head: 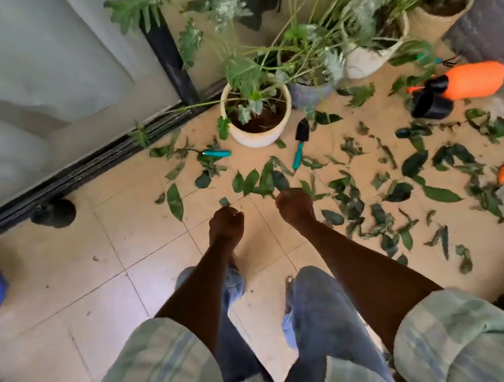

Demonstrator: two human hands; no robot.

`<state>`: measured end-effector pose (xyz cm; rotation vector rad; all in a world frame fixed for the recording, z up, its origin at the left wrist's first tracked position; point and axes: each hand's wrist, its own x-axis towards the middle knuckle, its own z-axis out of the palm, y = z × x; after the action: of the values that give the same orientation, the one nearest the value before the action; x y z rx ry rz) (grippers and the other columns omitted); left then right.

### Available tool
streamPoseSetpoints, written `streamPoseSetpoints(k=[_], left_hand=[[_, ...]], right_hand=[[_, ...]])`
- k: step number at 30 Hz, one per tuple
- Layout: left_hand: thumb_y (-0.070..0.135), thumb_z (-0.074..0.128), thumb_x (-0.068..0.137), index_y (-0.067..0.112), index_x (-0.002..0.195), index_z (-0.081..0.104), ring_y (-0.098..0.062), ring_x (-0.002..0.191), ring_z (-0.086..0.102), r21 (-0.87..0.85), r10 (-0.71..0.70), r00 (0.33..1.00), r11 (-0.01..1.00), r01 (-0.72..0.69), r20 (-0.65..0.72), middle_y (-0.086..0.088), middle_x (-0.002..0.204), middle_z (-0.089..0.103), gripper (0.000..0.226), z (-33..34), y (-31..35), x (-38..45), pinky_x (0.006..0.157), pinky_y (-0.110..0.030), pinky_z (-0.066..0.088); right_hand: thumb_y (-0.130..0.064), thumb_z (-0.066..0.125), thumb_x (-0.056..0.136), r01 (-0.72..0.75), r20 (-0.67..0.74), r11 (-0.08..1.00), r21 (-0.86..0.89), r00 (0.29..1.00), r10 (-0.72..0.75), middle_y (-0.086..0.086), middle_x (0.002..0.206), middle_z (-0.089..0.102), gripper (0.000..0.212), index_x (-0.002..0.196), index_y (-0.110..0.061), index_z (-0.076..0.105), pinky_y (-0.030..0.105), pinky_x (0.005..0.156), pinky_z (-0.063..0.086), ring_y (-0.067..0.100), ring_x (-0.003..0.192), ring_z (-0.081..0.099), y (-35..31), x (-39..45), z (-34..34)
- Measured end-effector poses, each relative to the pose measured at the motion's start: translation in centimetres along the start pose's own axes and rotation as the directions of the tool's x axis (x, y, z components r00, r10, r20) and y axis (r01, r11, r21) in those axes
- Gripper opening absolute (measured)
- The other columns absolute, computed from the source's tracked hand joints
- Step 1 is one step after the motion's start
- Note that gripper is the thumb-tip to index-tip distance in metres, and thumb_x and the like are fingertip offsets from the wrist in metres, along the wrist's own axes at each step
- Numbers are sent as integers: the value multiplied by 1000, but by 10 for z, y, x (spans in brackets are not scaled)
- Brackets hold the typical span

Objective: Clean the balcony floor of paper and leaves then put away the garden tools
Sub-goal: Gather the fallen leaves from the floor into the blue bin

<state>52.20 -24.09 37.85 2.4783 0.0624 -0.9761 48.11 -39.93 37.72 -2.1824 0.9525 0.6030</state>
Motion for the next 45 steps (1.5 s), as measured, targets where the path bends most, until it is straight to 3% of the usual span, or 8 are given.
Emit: streamPoseSetpoints(k=[17,22,27,32,37,40,42,45], left_hand=[[12,52,88,13,104,73,-32,107,61,-483,-233,940,871,89,-248,-10,111,71,27,229,-153,361,92,-35,49],[13,56,86,14,101,74,-27,99,63,-700,-368,856,714,8,-364,-9,105,72,23,233,-161,380,88,-30,50],[7,52,86,12,92,72,-21,61,58,-944,-509,824,318,-88,-248,-7,81,69,21,231,-153,368,50,-24,43],[35,53,98,13,114,61,-23,91,63,-996,-91,993,-70,64,70,-10,96,65,28,215,-127,359,88,-37,52],[6,42,101,-3,124,58,-27,85,66,-991,-165,984,-119,55,75,-17,101,67,30,204,-123,355,64,-31,59],[13,29,106,5,142,44,-26,113,60,-993,-288,957,-117,-12,23,-9,124,61,40,197,-143,369,85,-30,54],[10,24,104,3,142,41,-25,85,61,-986,-346,938,-144,-89,-34,-13,104,61,42,194,-155,371,75,-32,52],[5,29,100,5,131,53,-13,56,44,-990,-457,889,-131,-49,16,-6,73,50,39,196,-174,374,54,-28,45]], right_hand=[[-32,64,84,253,-68,919,-301,956,-286,18,155,19,79,149,-8,25,44,115,22,37,142,18,79,370,303],[-7,51,89,399,-166,790,-466,837,-521,18,123,53,27,113,-3,62,34,100,35,33,119,46,88,373,320],[-4,51,91,312,-293,948,55,913,-283,14,113,64,26,113,-3,63,23,79,40,28,105,59,69,364,285],[-6,82,67,196,-105,806,559,981,-166,2,84,68,28,85,-16,63,29,67,53,15,75,63,27,348,277],[-15,73,66,246,103,923,296,952,-287,-1,96,71,17,76,-29,74,32,87,53,20,97,63,19,354,302],[-7,77,75,325,179,897,301,904,-387,1,107,72,29,102,-15,74,30,95,49,15,101,63,24,364,290],[-11,71,82,495,12,869,-3,869,-495,10,129,60,44,125,-12,63,28,102,41,22,119,54,34,373,297],[-12,63,85,652,208,634,-415,747,-632,17,152,29,67,147,-17,37,40,114,28,37,141,25,64,371,339]])
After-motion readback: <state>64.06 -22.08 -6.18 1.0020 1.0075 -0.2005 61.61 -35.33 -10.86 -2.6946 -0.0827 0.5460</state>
